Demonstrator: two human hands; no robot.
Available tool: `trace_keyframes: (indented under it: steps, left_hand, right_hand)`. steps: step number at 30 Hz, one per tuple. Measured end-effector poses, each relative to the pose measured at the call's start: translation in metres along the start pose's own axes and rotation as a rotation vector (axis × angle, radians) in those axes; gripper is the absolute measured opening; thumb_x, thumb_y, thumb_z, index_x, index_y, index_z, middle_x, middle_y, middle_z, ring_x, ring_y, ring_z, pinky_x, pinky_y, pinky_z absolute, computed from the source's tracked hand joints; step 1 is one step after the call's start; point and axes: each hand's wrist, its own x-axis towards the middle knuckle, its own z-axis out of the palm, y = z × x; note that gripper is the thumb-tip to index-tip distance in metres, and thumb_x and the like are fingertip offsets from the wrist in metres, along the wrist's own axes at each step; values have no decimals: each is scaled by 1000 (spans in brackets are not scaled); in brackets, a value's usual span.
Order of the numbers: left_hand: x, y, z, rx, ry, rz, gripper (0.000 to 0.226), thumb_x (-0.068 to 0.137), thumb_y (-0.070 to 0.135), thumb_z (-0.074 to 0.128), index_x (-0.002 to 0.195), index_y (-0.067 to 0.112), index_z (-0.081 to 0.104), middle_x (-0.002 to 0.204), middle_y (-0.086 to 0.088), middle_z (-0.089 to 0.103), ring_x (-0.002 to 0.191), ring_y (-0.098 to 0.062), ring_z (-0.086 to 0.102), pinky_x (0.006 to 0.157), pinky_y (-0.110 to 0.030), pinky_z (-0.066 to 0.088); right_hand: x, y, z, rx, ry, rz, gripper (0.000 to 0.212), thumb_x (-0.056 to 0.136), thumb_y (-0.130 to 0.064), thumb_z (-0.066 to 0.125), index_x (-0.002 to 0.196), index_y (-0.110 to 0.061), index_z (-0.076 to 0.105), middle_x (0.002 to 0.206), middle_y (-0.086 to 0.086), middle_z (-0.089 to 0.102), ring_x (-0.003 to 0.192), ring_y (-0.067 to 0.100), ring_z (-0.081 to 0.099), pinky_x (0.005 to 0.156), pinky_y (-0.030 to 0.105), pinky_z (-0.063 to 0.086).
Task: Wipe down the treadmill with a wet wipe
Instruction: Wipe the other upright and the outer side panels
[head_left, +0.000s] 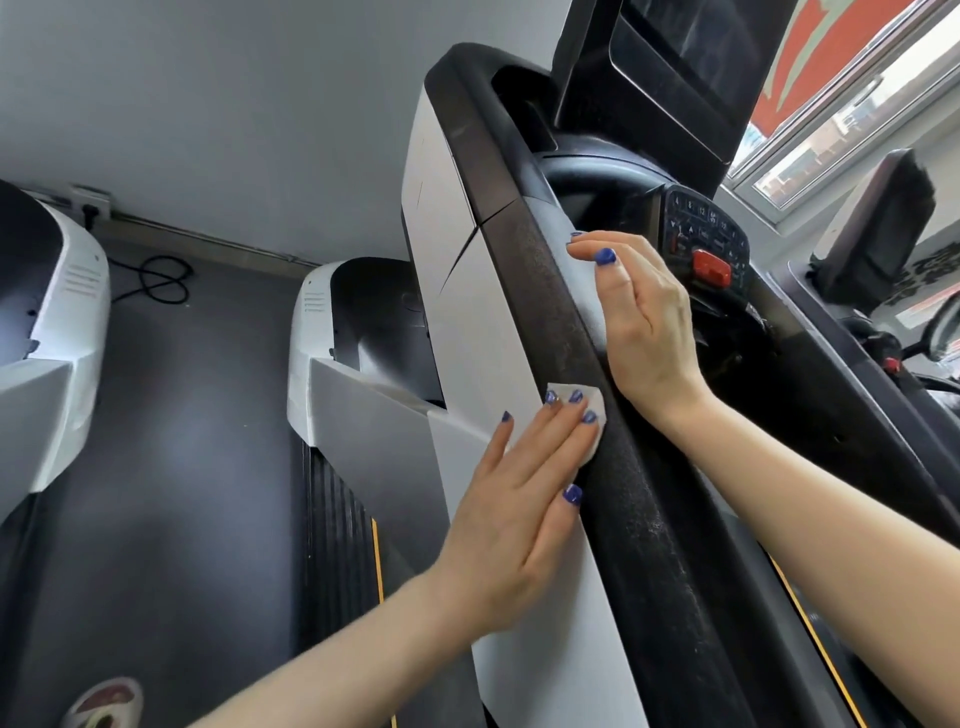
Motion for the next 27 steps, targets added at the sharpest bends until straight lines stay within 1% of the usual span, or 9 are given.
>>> trace_keyframes:
  steps: [4, 9, 13, 15, 18, 20, 22, 25, 27]
  left_hand:
    - [46, -21, -14, 69, 44, -107, 55, 105, 30, 22, 159, 17, 27, 167, 2, 21, 155, -8, 8, 127, -47, 2]
    - [37, -22, -6, 9, 60, -143, 56, 106, 29, 24, 160, 14, 23, 169, 2, 14, 156, -9, 5, 127, -43, 1]
    - [-2, -15, 11, -34, 40, -138, 56, 108, 28, 26, 161, 20, 11, 170, 5, 5, 156, -13, 3, 126, -39, -1]
    - [-3, -21, 12, -40, 24, -163, 55, 108, 31, 24, 160, 27, 6, 169, 13, 1, 156, -9, 1, 126, -34, -4]
    - [0, -44, 7, -87, 7, -339, 53, 109, 38, 23, 155, 42, -4, 162, 35, -10, 152, 5, -6, 127, -36, -5]
    - [-2, -56, 3, -115, 1, -406, 52, 108, 43, 21, 154, 44, -5, 159, 39, -12, 151, 7, -7, 128, -39, -3]
    - [-4, -48, 4, -146, 0, -376, 56, 106, 47, 20, 156, 37, -3, 163, 33, -10, 152, 3, -6, 127, -36, -3]
    - [-14, -26, 13, -204, -12, -282, 59, 106, 40, 24, 159, 26, 3, 167, 21, -7, 155, -7, -4, 125, -28, -6]
    - [-17, -32, 17, -218, -16, -266, 58, 107, 35, 26, 160, 26, 5, 168, 18, -4, 156, -10, -2, 125, -29, -6]
  right_hand:
    - [1, 1, 2, -16, -26, -25, 41, 105, -22, 37, 111, 0, 71, 118, 7, 67, 113, 12, 59, 99, 18, 42]
    - [3, 5, 8, -117, -122, -76, 21, 93, -10, 56, 100, -6, 76, 116, 5, 68, 107, 1, 56, 97, 7, 37]
    - [6, 1, 6, -161, -301, -124, 23, 93, -16, 56, 102, -13, 77, 126, 2, 64, 114, 10, 57, 102, 29, 43]
    - [11, -1, 2, -184, -516, -234, 29, 97, -27, 51, 105, -14, 77, 129, 0, 62, 118, 10, 54, 108, 33, 37]
    - [25, 8, -6, -251, -755, -379, 42, 98, -41, 43, 110, -17, 75, 139, 1, 58, 129, 15, 50, 120, 38, 23]
    - [31, 19, -12, -276, -786, -446, 40, 98, -38, 44, 115, -16, 73, 144, 2, 55, 136, 15, 48, 123, 44, 20]
    - [33, 27, -13, -260, -770, -485, 38, 98, -32, 45, 119, -14, 72, 144, 3, 55, 137, 16, 48, 122, 49, 21]
    - [35, 30, -10, -229, -743, -488, 37, 97, -27, 45, 116, -12, 73, 140, 4, 58, 134, 18, 51, 120, 53, 24]
    - [35, 30, -7, -222, -742, -476, 37, 95, -26, 45, 114, -12, 74, 138, 4, 59, 133, 19, 53, 119, 54, 24]
